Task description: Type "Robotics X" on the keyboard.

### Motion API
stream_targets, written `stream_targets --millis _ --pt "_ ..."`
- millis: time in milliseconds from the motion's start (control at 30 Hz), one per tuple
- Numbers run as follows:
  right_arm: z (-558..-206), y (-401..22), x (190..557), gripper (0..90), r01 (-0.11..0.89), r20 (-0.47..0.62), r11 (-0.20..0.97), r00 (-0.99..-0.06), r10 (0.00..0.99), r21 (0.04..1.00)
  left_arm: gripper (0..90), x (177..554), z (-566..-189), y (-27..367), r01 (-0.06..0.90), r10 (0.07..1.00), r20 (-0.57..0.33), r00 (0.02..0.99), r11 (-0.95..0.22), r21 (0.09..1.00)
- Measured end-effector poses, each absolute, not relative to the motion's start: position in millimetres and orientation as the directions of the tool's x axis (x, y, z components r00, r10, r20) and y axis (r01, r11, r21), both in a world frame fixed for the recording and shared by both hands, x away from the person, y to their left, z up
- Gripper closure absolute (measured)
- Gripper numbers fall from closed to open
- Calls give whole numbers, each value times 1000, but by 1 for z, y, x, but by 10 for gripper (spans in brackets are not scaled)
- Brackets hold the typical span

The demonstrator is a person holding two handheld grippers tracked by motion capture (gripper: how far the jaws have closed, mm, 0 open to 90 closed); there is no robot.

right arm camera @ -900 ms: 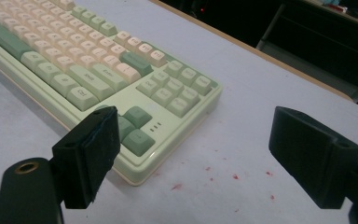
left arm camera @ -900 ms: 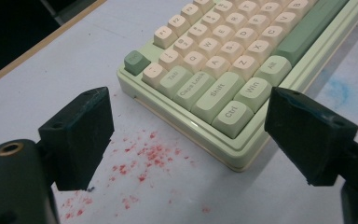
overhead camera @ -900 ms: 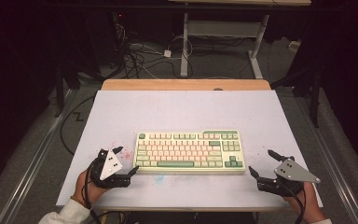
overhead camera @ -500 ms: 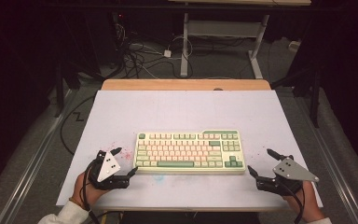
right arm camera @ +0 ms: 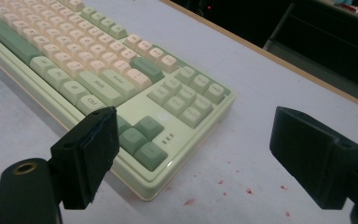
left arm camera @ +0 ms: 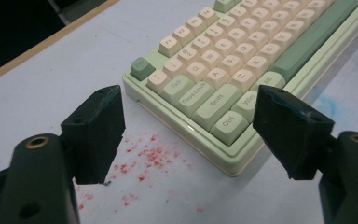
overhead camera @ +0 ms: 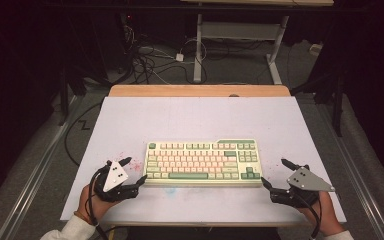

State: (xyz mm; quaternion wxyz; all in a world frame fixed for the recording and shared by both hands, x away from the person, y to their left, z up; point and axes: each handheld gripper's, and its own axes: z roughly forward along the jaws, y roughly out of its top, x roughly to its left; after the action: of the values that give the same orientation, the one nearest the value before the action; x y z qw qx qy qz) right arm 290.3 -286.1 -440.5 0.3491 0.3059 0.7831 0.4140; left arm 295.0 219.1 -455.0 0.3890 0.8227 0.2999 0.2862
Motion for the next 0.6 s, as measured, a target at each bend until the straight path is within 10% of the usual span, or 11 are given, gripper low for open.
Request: stream_targets --millis 367,600 --pt "-439 -278 293 167 191 -300 482 -575 761 855 700 303 -444 216 281 696 187 693 -499 820" --pt "-434 -269 298 165 183 -272 468 -612 743 865 829 309 -439 205 277 668 183 722 -521 808"
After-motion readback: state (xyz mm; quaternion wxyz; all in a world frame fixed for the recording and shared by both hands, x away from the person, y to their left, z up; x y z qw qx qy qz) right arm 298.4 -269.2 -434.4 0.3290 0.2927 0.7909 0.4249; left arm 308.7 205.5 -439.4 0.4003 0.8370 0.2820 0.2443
